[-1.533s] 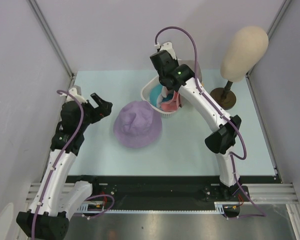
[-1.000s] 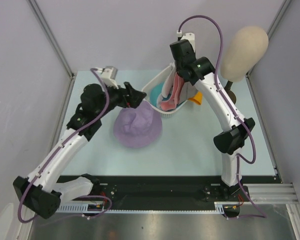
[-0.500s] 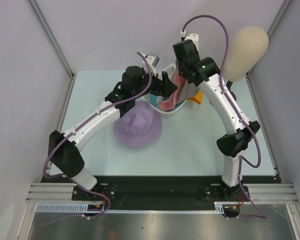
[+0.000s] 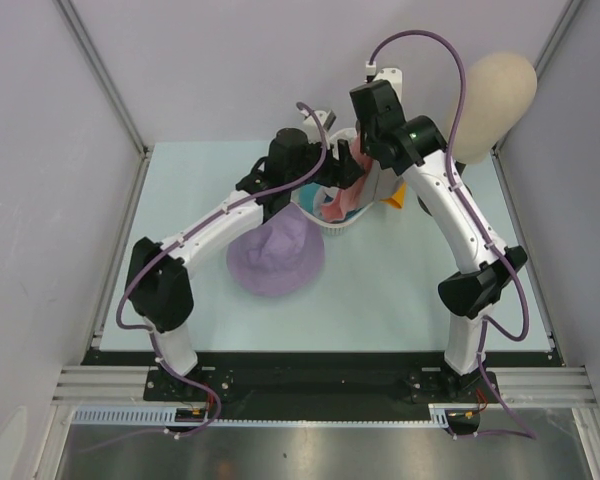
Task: Stack the hats
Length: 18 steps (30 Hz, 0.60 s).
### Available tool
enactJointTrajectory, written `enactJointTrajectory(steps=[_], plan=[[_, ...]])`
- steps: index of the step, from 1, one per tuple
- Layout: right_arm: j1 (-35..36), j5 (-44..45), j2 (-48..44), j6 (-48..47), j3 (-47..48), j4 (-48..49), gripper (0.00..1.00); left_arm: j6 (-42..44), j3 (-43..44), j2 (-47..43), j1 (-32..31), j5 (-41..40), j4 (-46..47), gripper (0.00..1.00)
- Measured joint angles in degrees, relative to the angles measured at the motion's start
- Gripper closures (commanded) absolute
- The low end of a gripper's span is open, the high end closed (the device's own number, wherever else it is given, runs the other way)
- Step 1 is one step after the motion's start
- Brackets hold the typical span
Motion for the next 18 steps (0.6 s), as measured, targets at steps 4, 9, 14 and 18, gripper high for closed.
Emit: enactJointTrajectory(steps=[4, 9, 14, 18], plan=[[0.04, 0.00, 0.00, 0.09, -0.26, -0.46, 1.00, -0.57, 0.98, 2.86, -0.04, -0.17, -0.09, 0.85], [0.02, 1.25, -0.68, 0.04, -0.26, -1.86, 1.00, -0.90, 2.27, 5.01, -0.15, -0.87, -0.17, 1.00], [-0.42, 3.48, -2.95, -0.31, -0.26, -3.19, 1.00, -0.79, 4.15, 5.35, -0.22, -4.33, -1.84, 1.00], [-0.98, 5.75, -5.79, -0.96, -0.26, -3.89, 1.00, -0.70, 5.11, 5.35, -0.20, -8.07, -2.80, 1.00]])
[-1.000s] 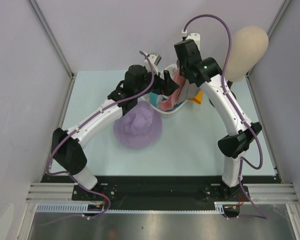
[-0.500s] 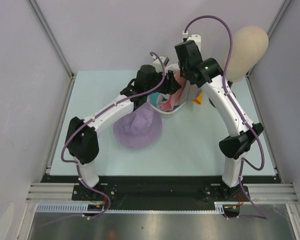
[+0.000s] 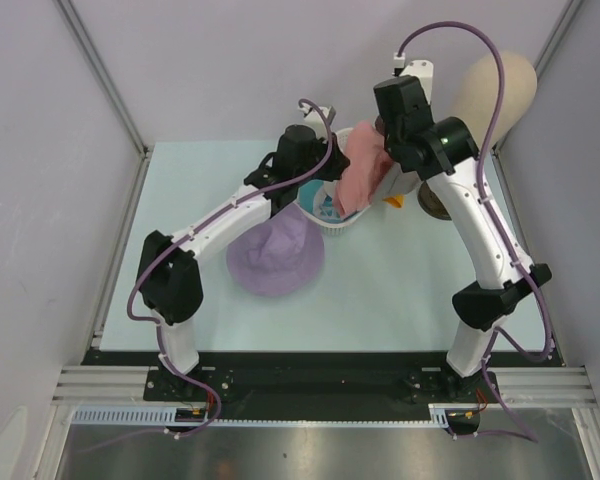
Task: Stack the hats
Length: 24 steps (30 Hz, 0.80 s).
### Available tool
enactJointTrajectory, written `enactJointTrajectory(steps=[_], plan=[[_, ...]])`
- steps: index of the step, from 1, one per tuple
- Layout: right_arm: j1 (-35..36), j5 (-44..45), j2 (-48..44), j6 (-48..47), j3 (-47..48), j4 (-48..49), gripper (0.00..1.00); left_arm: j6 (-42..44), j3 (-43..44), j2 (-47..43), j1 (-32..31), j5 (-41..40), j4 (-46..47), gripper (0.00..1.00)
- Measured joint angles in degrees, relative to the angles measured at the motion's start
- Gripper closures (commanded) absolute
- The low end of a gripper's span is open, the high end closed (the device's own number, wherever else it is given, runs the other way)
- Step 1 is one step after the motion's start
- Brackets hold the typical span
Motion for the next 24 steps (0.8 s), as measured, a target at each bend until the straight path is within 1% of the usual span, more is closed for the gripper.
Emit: enactJointTrajectory(steps=[6, 14, 19, 24], plan=[[-0.50, 2.60, -4.02, -0.37, -0.11, -0.70, 1.00, 0.09, 0.85, 0.00, 0.11, -3.98, -2.34, 1.00], [-0.52, 4.33, -7.06, -0.09, -0.24, -2.19, 1.00, -0.11, 3.65, 0.94, 1.14, -8.37, -5.99, 1.00], [0.07, 4.61, -9.38, 0.07, -1.16, -3.21, 1.00, -0.09, 3.78, 1.99, 1.97, -7.67, -6.51, 1.00], [3.34, 7.19, -11.34, 0.02, -1.18, -3.80, 1.00, -0.17, 5.38, 4.46, 2.34, -7.04, -8.26, 1.00]])
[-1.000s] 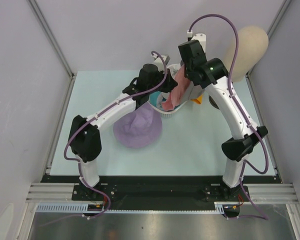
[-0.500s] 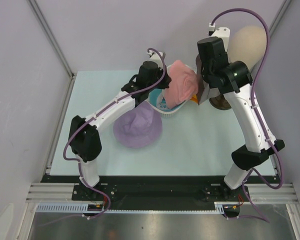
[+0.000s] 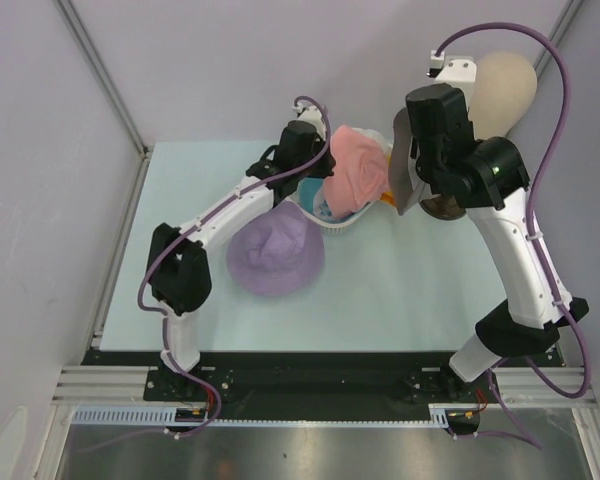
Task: Stack the hats
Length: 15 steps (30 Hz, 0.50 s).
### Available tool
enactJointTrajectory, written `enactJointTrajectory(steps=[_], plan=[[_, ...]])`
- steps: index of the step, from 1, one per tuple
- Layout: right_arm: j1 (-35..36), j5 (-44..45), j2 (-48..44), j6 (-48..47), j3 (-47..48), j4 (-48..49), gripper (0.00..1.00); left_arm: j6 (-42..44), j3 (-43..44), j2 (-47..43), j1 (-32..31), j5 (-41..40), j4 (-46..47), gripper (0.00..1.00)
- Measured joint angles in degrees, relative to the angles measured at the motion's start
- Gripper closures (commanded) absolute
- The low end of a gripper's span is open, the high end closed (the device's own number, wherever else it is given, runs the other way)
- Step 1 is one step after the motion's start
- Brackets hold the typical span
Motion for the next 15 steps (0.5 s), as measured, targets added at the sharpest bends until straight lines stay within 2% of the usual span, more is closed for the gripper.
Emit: enactJointTrajectory(steps=[6, 7, 9, 10, 12, 13, 15], plan=[[2.49, 2.91, -1.84, 0.00, 0.00, -0.76, 1.00, -0.46, 5.40, 5.07, 0.79, -0.35, -5.09, 1.00], [2.78, 3.32, -2.14, 0.00, 0.00, -0.76, 1.00, -0.50, 6.32, 5.88, 0.94, -0.39, -5.77, 0.96], [3.43, 4.00, -2.58, 0.00, 0.00, -0.74, 1.00, -0.61, 8.70, 7.69, 1.40, -0.42, -8.00, 0.79], [4.00, 4.35, -2.73, 0.00, 0.00, -0.70, 0.99, -0.81, 9.55, 8.37, 1.70, -0.35, -8.81, 0.63], [5.20, 4.85, -2.89, -0.02, 0.02, -0.70, 0.99, -1.18, 10.14, 8.94, 2.32, -0.26, -10.21, 0.43], [5.86, 5.03, -2.89, -0.04, 0.02, -0.66, 0.99, -1.53, 10.14, 8.94, 2.67, -0.22, -11.08, 0.28], [7.02, 5.31, -2.89, -0.31, 0.02, -0.61, 0.99, -1.64, 10.10, 8.90, 3.13, -0.09, -11.50, 0.17]])
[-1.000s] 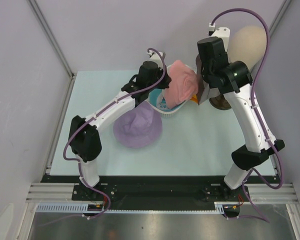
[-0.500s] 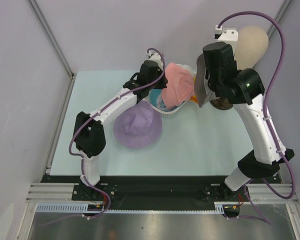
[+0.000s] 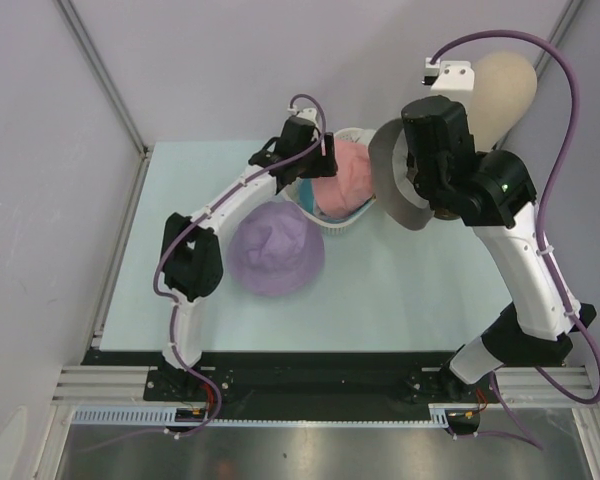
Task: Stack the hats
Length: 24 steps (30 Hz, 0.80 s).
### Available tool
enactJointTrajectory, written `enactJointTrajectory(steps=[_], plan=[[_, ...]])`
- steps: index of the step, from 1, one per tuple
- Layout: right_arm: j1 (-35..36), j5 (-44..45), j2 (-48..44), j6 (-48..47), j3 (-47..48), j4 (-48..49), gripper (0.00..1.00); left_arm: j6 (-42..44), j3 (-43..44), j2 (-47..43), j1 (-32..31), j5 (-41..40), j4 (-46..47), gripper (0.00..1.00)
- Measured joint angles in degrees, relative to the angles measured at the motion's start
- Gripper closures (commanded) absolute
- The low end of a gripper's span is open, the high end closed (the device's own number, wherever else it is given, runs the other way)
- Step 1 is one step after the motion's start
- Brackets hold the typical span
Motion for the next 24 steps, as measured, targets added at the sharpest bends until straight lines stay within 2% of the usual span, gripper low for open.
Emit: enactJointTrajectory(steps=[1, 6, 14, 21, 24], plan=[[0.74, 0.20, 0.00, -0.22, 0.00, 0.15, 0.99, -0.57, -0.26, -0.17, 0.28, 0.24, 0.09, 0.12], [2.36, 0.72, 0.02, -1.22, 0.00, 1.49, 0.99, -0.87, -0.81, -3.13, 1.25, 0.37, -0.37, 0.01], [3.96, 0.24, 1.81, -2.54, 0.00, 5.25, 0.99, -0.90, -3.26, -16.92, 4.44, 0.31, -0.37, 0.00], [5.84, -2.05, 7.28, -4.26, 0.00, 9.53, 1.00, -0.92, -14.03, -32.98, 12.41, -2.27, -0.85, 0.00], [6.27, -3.41, 10.16, -4.83, 0.17, 11.17, 1.00, -0.94, -19.52, -39.28, 13.79, -3.80, -1.29, 0.00]])
